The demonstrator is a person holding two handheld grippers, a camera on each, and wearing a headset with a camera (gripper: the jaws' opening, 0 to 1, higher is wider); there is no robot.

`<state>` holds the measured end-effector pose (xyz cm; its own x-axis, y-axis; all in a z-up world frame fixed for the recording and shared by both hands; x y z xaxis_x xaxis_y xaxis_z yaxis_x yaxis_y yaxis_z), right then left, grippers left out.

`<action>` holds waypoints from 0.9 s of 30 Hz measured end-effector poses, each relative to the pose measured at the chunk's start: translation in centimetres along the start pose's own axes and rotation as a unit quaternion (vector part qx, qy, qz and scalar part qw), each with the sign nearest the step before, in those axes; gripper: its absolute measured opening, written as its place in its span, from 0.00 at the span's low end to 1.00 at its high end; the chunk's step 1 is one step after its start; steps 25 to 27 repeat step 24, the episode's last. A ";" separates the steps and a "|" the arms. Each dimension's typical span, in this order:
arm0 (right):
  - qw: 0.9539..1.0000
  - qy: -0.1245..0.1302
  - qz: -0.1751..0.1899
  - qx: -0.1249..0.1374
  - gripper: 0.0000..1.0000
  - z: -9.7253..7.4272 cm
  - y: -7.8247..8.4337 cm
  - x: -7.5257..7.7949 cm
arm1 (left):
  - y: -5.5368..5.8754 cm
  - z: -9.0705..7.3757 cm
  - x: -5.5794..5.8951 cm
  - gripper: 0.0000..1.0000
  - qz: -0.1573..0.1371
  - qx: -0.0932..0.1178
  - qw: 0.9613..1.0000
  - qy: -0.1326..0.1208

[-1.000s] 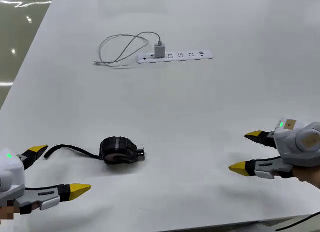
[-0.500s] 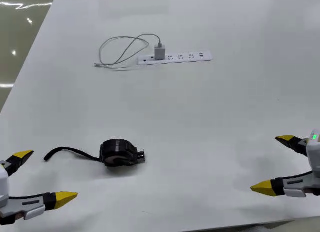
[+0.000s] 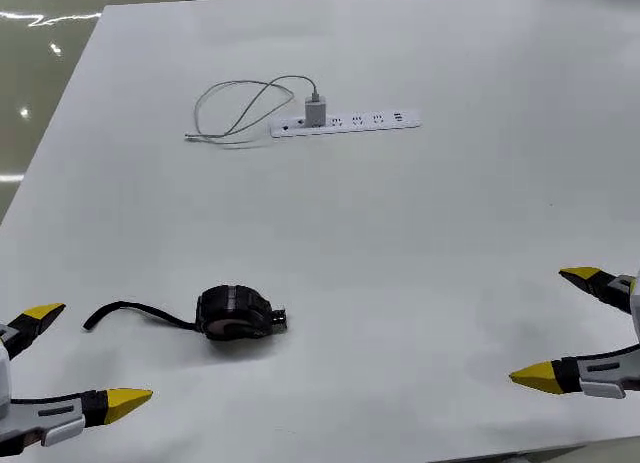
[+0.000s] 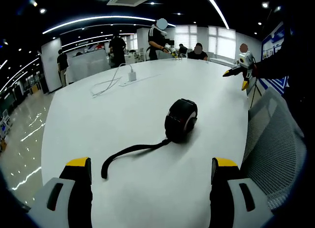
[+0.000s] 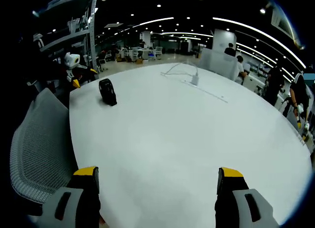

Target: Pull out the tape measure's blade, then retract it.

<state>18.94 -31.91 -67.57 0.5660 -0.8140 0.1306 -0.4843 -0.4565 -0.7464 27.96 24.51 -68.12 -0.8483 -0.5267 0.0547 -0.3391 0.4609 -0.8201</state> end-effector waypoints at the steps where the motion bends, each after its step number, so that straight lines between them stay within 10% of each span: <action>1: 1.000 0.000 0.001 0.000 0.99 0.0 0.0 0.0 | 0.1 0.1 0.1 0.99 -0.002 -0.001 1.000 0.002; 27: 1.000 0.008 -0.005 -0.001 0.99 -0.5 -0.1 0.2 | -0.2 0.1 0.0 0.99 0.002 0.002 1.000 0.004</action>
Point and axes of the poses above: the centre of the closed fingertips' face, and the gripper's own axes: z roughly forward along the fingers, x roughly to its right, y roughly out of its underside, the point moved 9 cm from there along -z, roughly backward along the fingers, and after that the axes turned 9 degrees about y, right-handed, at the moved point
